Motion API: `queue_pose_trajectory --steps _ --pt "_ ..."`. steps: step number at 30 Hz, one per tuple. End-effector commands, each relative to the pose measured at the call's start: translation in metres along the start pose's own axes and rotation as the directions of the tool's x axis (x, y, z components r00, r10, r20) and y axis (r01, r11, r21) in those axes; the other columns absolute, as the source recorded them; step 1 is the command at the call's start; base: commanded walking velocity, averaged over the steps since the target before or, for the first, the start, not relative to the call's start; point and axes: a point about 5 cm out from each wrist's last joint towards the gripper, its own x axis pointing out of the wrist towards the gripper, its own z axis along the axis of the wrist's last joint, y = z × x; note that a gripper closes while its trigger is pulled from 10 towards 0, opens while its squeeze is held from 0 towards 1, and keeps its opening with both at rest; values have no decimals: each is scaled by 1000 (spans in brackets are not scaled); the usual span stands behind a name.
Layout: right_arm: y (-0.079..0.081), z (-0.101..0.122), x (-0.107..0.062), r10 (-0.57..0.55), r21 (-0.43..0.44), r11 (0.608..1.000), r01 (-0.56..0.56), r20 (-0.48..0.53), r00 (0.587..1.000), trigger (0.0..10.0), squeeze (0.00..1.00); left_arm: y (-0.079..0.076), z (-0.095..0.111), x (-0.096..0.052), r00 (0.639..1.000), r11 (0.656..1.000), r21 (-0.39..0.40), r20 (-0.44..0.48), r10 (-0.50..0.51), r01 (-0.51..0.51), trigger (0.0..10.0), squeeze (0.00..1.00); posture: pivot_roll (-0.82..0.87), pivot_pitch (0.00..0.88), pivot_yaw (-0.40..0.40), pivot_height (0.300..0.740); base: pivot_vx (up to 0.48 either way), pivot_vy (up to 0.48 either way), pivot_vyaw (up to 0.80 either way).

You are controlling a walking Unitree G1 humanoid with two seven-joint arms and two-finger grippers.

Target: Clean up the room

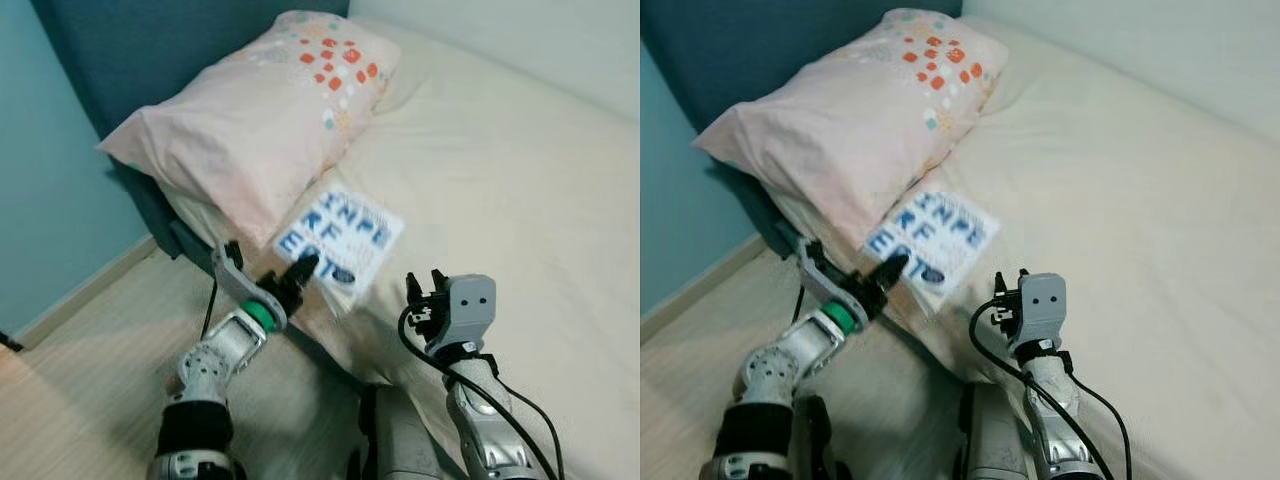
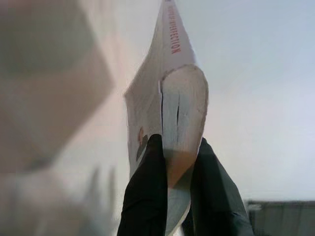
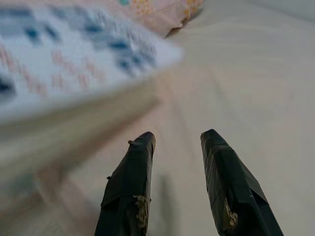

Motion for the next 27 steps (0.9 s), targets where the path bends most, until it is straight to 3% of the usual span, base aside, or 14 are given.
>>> queue_pose_trajectory --steps 1,4,6,7,8,10,20,22,27 --pt "-1 1 -4 9 -27 1000 -9 2 1000 10000 0 -13 4 8 995 996 -36 46 -83 85 10000 0 -88 158 -21 586 0 0 0" --pt "-4 7 -6 9 -35 999 -8 18 1000 10000 0 -22 12 21 992 992 -53 66 -112 116 10000 0 -111 187 -21 586 0 0 0" --pt "-6 12 -8 6 -39 999 -5 30 1000 10000 0 -33 10 36 989 988 -73 69 -134 139 10000 0 -129 206 -18 586 0 0 0" --pt "-6 12 -8 6 -39 999 -5 30 1000 10000 0 -33 10 36 989 988 -73 69 -134 139 10000 0 -129 206 -18 586 0 0 0" --pt "-7 17 -9 6 -43 999 -4 41 999 10000 0 -42 3 51 988 984 -98 60 -144 149 10000 0 -162 238 -12 586 0 0 0" --pt "-7 22 -9 4 -48 999 -2 52 999 10000 0 -50 -6 62 988 982 -112 44 -148 152 10000 0 -178 252 -9 586 0 0 0" --pt "-6 32 -10 -6 -47 999 9 74 997 10000 0 -63 -30 80 989 980 -143 -17 -144 140 10000 0 -229 316 5 586 0 0 0" --pt "4 37 -33 -21 -29 999 23 52 998 10000 0 -64 -51 89 995 988 -139 -62 -81 72 10000 0 -277 407 20 586 0 0 0" --pt "9 35 -44 -24 -17 1000 24 20 1000 10000 0 -55 -61 87 994 995 -96 -106 -32 21 10000 0 -280 441 25 586 0 0 0"
